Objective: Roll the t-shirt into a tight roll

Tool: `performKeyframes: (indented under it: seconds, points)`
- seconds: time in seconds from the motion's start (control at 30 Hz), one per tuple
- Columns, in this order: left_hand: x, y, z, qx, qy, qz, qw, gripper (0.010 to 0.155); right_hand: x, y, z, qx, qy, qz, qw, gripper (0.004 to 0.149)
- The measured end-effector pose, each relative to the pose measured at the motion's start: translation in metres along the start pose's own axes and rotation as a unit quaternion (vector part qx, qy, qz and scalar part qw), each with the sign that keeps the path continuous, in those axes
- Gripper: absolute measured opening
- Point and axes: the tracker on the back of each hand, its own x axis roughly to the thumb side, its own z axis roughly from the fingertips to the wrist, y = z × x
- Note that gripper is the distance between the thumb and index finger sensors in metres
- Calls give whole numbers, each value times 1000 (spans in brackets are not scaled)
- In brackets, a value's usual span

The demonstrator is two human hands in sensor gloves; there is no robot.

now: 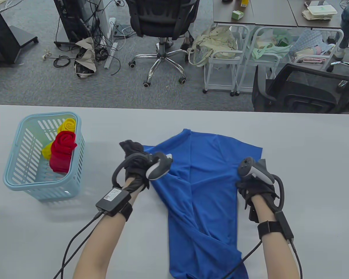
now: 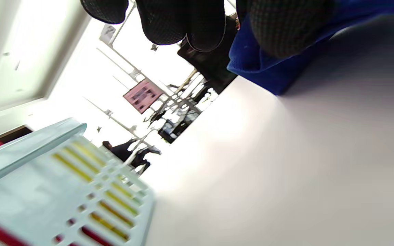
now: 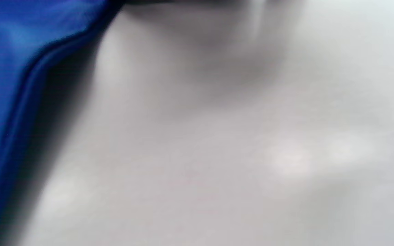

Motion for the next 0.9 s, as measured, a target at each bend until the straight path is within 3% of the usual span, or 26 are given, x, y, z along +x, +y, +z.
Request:
performKeyframes:
  seconds: [0.07,0.17,0.27,0.3,0.33,0.37,0.43,0.47,0.5,0.57,0.63,0.7,0.77,0.83,0.9]
  points:
    - [-16,-9,4,-21,0,41,999,61,-9,-4,-4,9,18,-21,1000,65]
    - [-12,-9,24,-34,-74,130,988,73,-4,-5,-1,0,27,-34,999,66]
    - [15,-12,47,-98,-184,248,946,81,22,0,19,-47,-13,-3,999,70]
    - [27,-15,54,-137,-223,286,922,83,34,4,32,-69,-38,27,997,70]
    - [39,-21,60,-172,-252,310,901,86,46,12,47,-87,-64,57,993,71]
    - [48,-26,64,-193,-268,309,892,88,57,22,61,-93,-96,92,987,72]
    - [55,-34,66,-169,-269,244,916,89,64,37,71,-82,-122,129,981,74]
    - [55,-40,64,-134,-271,192,934,89,64,47,71,-54,-128,144,980,75]
    - [49,-47,58,-115,-276,174,938,88,59,57,65,-9,-124,148,981,76]
    - [35,-57,47,-141,-246,194,939,86,48,59,53,5,-102,150,983,78]
    - [12,-64,30,-150,-175,187,955,84,32,53,37,0,-98,94,991,78]
    - [-9,-67,19,-160,-117,134,971,84,21,47,23,29,-98,20,995,78]
    - [-15,-63,22,-148,-109,114,976,82,23,43,21,23,-89,11,996,78]
    - [-12,-51,37,-100,-120,131,979,78,33,37,25,4,-65,60,996,77]
    - [-3,-36,53,-76,-158,175,969,78,44,34,34,-17,-46,83,995,75]
